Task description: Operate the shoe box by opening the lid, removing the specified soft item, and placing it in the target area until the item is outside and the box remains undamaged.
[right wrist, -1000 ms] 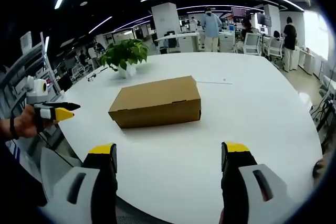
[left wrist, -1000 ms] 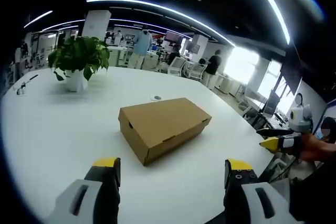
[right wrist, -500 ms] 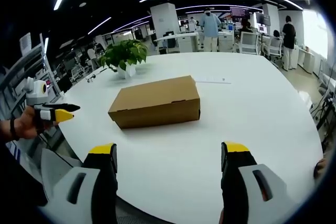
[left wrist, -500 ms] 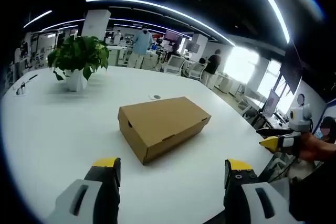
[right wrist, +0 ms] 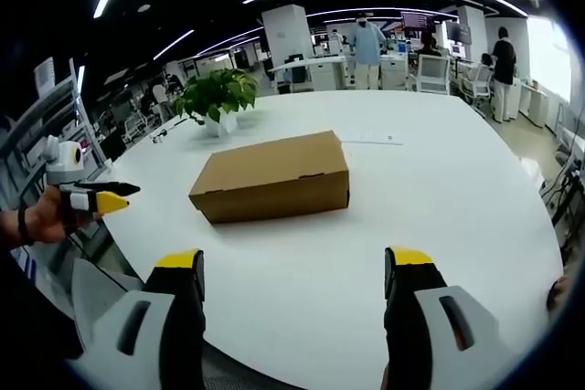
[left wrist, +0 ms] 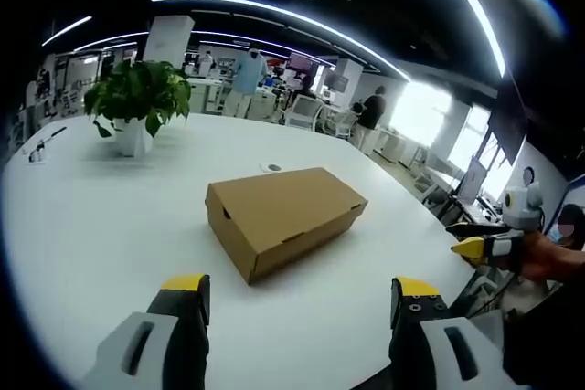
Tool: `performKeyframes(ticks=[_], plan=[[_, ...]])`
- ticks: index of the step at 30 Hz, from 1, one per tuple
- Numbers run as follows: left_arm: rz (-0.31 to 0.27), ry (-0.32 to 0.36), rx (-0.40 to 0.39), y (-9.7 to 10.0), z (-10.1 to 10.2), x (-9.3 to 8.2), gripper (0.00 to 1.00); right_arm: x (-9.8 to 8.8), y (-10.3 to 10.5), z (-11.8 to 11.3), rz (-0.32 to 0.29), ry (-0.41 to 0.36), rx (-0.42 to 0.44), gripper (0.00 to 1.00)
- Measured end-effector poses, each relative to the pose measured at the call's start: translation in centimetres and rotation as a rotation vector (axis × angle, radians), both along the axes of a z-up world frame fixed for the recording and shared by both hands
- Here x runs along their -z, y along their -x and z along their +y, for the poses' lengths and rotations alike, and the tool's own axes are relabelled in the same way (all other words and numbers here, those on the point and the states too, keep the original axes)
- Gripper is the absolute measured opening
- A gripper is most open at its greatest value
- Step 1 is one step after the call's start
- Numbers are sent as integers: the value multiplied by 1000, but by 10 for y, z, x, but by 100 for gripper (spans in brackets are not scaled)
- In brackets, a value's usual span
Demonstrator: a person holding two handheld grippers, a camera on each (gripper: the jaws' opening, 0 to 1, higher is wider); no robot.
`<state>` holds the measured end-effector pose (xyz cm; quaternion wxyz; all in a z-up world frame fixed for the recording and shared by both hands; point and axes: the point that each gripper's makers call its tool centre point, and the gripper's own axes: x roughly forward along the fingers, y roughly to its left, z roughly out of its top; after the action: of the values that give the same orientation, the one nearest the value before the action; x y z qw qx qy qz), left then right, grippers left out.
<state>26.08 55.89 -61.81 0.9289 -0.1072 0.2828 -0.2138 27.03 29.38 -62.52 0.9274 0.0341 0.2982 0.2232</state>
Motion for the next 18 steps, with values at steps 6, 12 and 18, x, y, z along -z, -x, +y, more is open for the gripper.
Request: performKeyframes(ticks=[6, 12, 18], plan=[[1, 4, -3, 0, 0, 1, 83, 0, 0, 1, -1, 0, -5, 76], [2, 5, -6, 1, -1, 2, 83, 1, -1, 3, 1, -11, -4, 76], [2, 3, -10, 1, -1, 4, 83, 6, -1, 13, 17, -16, -24, 76]])
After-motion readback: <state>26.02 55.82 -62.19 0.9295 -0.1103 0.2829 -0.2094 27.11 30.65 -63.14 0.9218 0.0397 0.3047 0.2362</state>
